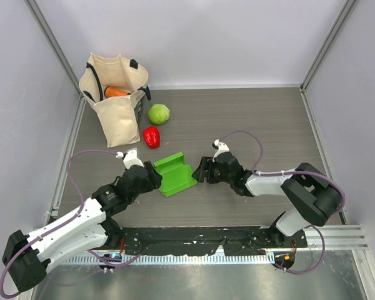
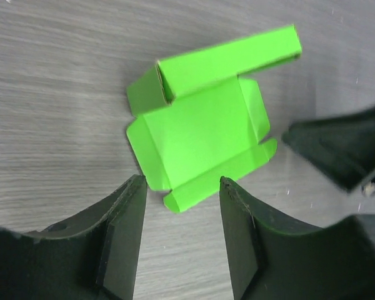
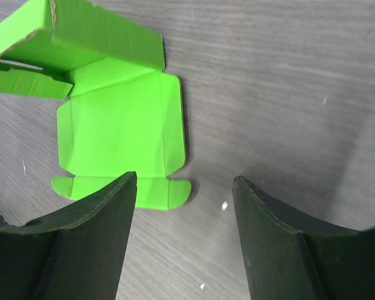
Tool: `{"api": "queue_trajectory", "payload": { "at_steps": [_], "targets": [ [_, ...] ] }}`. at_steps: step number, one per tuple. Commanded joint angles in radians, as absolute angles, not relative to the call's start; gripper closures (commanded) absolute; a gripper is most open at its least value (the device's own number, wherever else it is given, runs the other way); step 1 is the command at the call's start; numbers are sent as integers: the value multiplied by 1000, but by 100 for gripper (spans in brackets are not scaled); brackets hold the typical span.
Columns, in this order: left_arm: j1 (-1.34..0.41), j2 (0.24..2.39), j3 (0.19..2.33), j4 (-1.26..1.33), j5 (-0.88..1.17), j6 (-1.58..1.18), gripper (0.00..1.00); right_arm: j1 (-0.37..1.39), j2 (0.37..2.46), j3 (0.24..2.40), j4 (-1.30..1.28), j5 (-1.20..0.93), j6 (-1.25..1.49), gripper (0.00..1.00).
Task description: Fold the paper box
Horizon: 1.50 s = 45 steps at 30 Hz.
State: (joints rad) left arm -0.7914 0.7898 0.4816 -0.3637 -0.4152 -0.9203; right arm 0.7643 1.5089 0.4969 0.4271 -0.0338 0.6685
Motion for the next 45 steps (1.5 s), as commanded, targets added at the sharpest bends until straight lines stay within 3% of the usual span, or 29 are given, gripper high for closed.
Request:
{"api": "queue_trajectory", "payload": {
  "at_steps": [1,4,7,14,20,28,32,36,40,45],
  "targets": [
    [-787,788,436,-273,-194,-841,47,710,1629,581,485,-225,571,37],
    [-790,877,477,-218,-30,-748,42,701,1692,635,503,-307,592,46],
    [-848,1021,575,-254,12,-663,38,700,1687,615,498,-287,652,47],
    [-1120,1395,842,-431,-436,-399,33,693,1520,474,335,-120,818,46],
    [-1255,1690,991,-500,-681,-298,34,641,1200,293,160,-5,900,45],
    [-1266,1847,1075,-508,-789,-238,48,626,677,169,-118,172,985,45],
    [-1267,1928,1127,-558,-805,-235,55,623,533,186,-239,210,980,45],
    [-1263,1994,1158,-563,-805,-210,67,623,477,199,-272,204,977,45],
    [-1240,2026,1178,-543,-762,-195,93,623,498,206,-290,183,979,46],
    [-1220,1964,1195,-548,-700,-184,100,623,572,184,-255,112,957,46]
  ]
}}
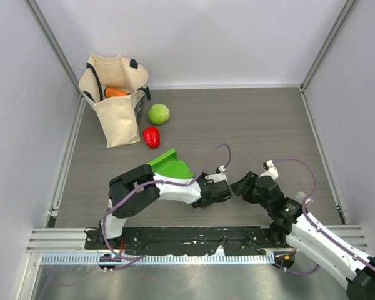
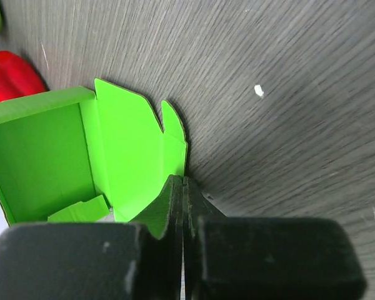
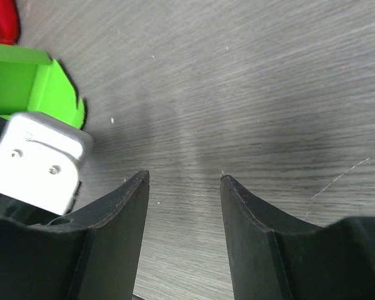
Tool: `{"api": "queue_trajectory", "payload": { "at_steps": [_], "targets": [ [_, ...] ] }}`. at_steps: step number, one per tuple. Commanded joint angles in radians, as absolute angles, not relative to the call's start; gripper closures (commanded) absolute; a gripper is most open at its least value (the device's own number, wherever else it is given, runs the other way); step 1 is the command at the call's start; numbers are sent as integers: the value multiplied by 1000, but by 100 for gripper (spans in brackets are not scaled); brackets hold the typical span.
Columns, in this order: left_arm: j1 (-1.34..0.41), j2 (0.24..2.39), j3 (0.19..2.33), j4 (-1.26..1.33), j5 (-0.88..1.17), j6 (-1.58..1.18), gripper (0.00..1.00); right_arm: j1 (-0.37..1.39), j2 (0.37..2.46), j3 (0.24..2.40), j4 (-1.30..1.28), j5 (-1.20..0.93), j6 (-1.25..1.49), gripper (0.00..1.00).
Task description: Fold the paper box
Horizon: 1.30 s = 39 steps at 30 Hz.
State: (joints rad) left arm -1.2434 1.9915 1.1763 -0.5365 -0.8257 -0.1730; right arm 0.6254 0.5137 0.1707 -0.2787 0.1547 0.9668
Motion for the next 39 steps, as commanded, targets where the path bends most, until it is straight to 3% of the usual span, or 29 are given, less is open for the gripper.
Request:
{"api": "queue_trajectory", "payload": {
  "at_steps": [1,8,9,10,12,13,15,16,18,21,23,34,39],
  "targets": [
    [-1218,1919,1207,-557,-686,-192,100,623,589,175,-221,85,945,46],
    [-1146,1694,1262,-672,-494,-345,97,624,906,110,286,-139,934,38],
    [-1131,1666,1267,-701,-473,-363,87,627,960,142,354,-149,940,38],
    [-1114,1645,1266,-712,-462,-382,60,635,1039,161,379,-158,939,37],
    [-1069,1580,1259,-735,-457,-376,40,646,1115,217,431,-160,937,37],
    [-1056,1566,1259,-750,-451,-353,36,655,1144,233,449,-164,937,37],
    [-997,1531,1252,-752,-382,-339,39,666,1233,268,526,-181,943,37],
    [-971,1516,1227,-736,-338,-334,59,673,1265,279,558,-193,959,37],
    [-928,1477,1212,-722,-284,-333,66,696,1328,308,616,-203,980,36],
    [-925,1437,1195,-703,-365,-322,40,729,1391,334,652,-166,1022,33],
    [-913,1425,1192,-701,-376,-296,35,744,1426,354,653,-161,1035,33],
    [-910,1626,1223,-769,-518,-124,36,775,1402,324,635,-149,1029,35],
    [-841,1670,1242,-758,-413,-149,36,778,1332,285,611,-152,1016,36]
  ]
}}
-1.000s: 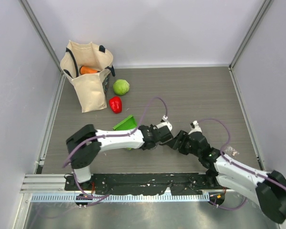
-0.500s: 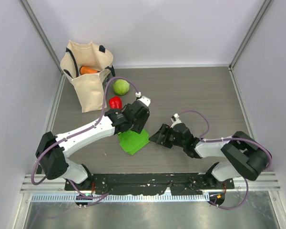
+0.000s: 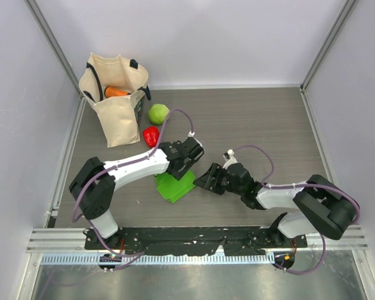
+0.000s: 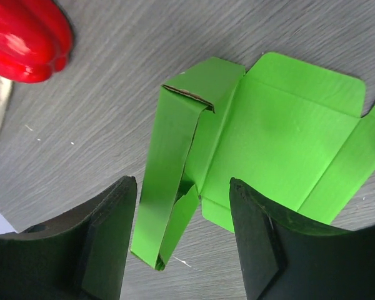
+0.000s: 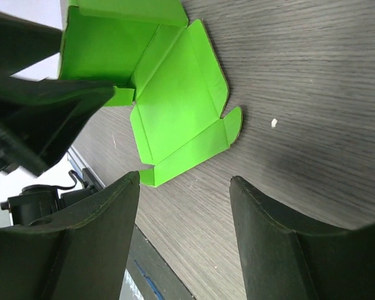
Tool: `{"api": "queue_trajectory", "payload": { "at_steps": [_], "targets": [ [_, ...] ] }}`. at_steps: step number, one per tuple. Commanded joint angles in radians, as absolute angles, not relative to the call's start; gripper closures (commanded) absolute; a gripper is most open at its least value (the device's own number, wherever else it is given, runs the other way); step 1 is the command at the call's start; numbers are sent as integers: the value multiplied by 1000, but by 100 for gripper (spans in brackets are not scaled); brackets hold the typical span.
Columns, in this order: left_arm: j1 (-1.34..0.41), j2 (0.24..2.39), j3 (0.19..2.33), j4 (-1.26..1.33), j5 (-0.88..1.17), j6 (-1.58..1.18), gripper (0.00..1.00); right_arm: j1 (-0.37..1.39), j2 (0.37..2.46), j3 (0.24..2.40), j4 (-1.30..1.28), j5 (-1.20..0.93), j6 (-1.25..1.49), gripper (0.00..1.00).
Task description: Fold the paper box
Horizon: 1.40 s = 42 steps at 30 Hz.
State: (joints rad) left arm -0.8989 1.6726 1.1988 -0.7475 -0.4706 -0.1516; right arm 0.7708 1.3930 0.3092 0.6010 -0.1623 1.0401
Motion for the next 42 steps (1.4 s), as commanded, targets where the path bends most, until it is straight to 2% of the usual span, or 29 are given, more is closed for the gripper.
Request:
{"api": "queue_trajectory", "payload": {
  "at_steps": [1,6,9,14,22,29,32,34,35,36,37,38,39,41,42],
  "targets": [
    [-824,1671,1243,-753,-394,-152,36,778,1322,279,606,-150,1012,36],
    [-724,1674,1264,-755,-128,-170,39,778,1256,249,569,-135,994,36],
    [-683,1686,1272,-761,-28,-184,49,778,1232,252,542,-132,983,36],
    [-638,1684,1269,-770,26,-196,67,778,1196,275,480,-136,969,35],
    [-575,1632,1215,-700,139,-270,75,784,1290,299,521,-158,976,32],
    [-571,1597,1126,-606,193,-357,77,805,1426,376,603,-204,980,35],
    [-571,1565,1066,-533,213,-406,77,815,1457,464,513,-186,942,42],
    [-571,1525,1025,-485,221,-468,76,818,1466,523,399,-166,884,58],
    [-571,1510,976,-422,224,-498,76,822,1463,590,247,-140,797,64],
    [-571,1494,950,-388,245,-549,73,831,1459,619,171,-68,752,77],
    [-571,1459,922,-352,262,-576,69,830,1442,646,103,-40,714,81],
    [-571,1444,870,-289,274,-597,60,830,1437,699,-34,-13,627,84],
    [-572,1422,847,-258,310,-624,55,830,1431,730,-108,61,579,93],
    [-571,1359,786,-198,324,-643,43,830,1434,837,-318,101,464,98],
    [-571,1341,775,-196,325,-646,41,831,1437,871,-383,157,360,99]
  ]
}}
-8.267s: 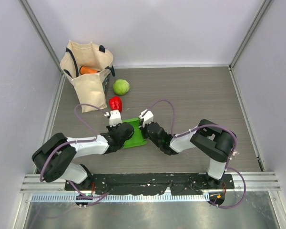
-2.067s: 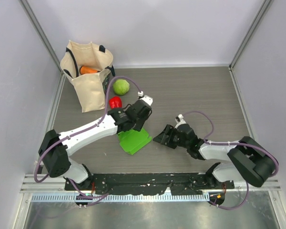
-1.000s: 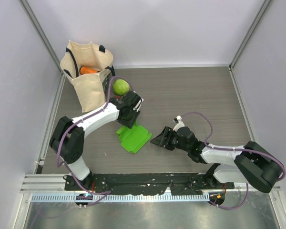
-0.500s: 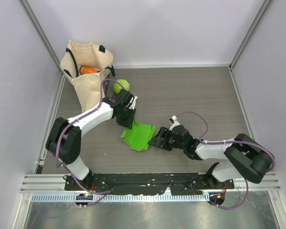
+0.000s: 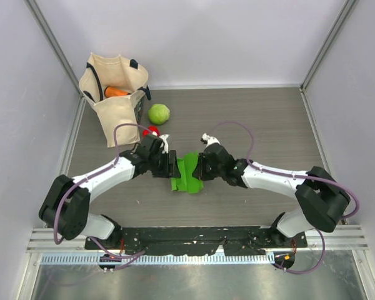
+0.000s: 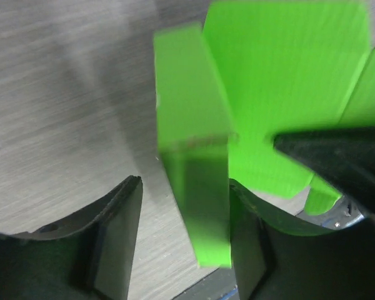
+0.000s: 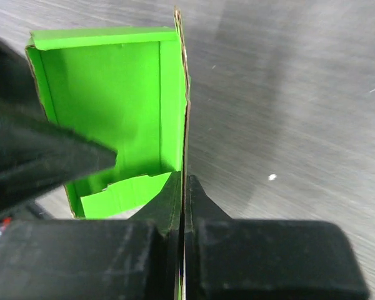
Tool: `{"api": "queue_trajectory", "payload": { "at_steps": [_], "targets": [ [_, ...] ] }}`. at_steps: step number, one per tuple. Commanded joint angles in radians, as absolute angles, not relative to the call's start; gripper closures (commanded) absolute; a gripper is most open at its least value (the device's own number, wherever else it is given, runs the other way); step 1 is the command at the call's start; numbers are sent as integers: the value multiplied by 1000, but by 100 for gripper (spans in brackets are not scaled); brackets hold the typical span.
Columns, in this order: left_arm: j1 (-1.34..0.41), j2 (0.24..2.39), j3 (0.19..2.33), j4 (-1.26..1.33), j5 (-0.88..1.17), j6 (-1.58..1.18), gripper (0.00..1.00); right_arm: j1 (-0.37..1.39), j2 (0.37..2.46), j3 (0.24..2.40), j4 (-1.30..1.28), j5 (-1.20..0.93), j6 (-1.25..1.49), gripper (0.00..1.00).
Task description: Fold the paper box
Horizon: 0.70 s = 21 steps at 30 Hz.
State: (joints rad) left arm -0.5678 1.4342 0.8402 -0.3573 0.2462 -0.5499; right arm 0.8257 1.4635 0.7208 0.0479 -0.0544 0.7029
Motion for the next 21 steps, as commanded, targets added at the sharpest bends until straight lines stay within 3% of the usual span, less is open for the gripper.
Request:
{"api": "queue_trajectory", "payload": {
  "at_steps": [1,10,13,17,21],
  "targets": [
    [-571,1319,763,-215,319,-641,39,831,1439,900,-441,188,321,99],
    [-569,974,678,-345,175,-655,32,894,1384,1074,-684,262,-136,97],
    [-566,946,647,-321,143,-673,30,972,1387,1080,-666,311,-231,95],
    [-565,1014,624,-240,156,-721,34,1052,1390,1055,-591,373,-385,93],
    [-565,1077,581,-88,161,-811,42,1058,1417,1060,-543,441,-423,68]
  ]
}}
